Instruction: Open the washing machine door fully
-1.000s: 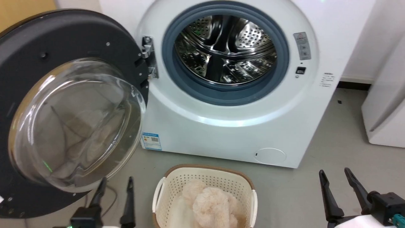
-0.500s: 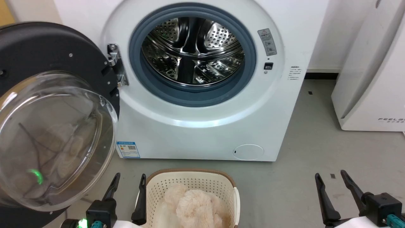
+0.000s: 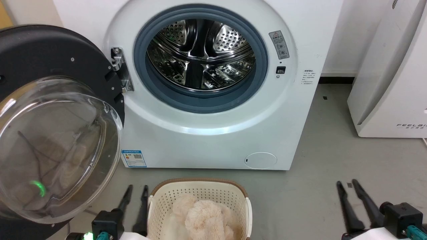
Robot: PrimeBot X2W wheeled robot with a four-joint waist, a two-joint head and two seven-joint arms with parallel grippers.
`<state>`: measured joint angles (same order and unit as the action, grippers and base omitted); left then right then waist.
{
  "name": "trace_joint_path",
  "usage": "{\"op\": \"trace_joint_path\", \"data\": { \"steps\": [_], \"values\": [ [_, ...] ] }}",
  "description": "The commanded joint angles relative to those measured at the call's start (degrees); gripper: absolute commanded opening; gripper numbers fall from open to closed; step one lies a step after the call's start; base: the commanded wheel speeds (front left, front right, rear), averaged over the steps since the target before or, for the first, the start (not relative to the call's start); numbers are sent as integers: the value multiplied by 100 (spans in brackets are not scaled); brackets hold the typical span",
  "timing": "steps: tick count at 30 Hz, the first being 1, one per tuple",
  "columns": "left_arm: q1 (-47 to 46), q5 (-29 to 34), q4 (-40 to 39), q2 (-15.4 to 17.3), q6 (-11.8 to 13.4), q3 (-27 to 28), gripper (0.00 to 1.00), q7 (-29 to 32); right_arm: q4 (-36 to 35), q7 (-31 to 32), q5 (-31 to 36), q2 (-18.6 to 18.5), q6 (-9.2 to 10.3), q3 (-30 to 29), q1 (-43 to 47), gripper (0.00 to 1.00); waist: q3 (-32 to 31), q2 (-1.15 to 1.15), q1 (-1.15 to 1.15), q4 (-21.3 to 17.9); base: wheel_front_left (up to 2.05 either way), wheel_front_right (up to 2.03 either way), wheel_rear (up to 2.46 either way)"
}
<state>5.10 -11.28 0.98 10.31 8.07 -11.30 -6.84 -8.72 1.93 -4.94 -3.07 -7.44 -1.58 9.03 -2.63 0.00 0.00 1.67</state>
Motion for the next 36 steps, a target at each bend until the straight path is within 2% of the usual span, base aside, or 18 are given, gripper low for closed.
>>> {"op": "trace_joint_path", "data": {
  "steps": [1, 36],
  "values": [
    [-2, 4, 0, -4, -3, 2, 0, 3, 4, -2, 2, 0, 0, 0, -3, 0, 1, 0, 0, -1, 0, 0, 0],
    [-145, 320, -28, -212, -229, 319, 0, 194, 248, -55, 140, 6, -1, 44, -256, 0, 75, 0, 0, -47, 0, 0, 0]
  ]
}}
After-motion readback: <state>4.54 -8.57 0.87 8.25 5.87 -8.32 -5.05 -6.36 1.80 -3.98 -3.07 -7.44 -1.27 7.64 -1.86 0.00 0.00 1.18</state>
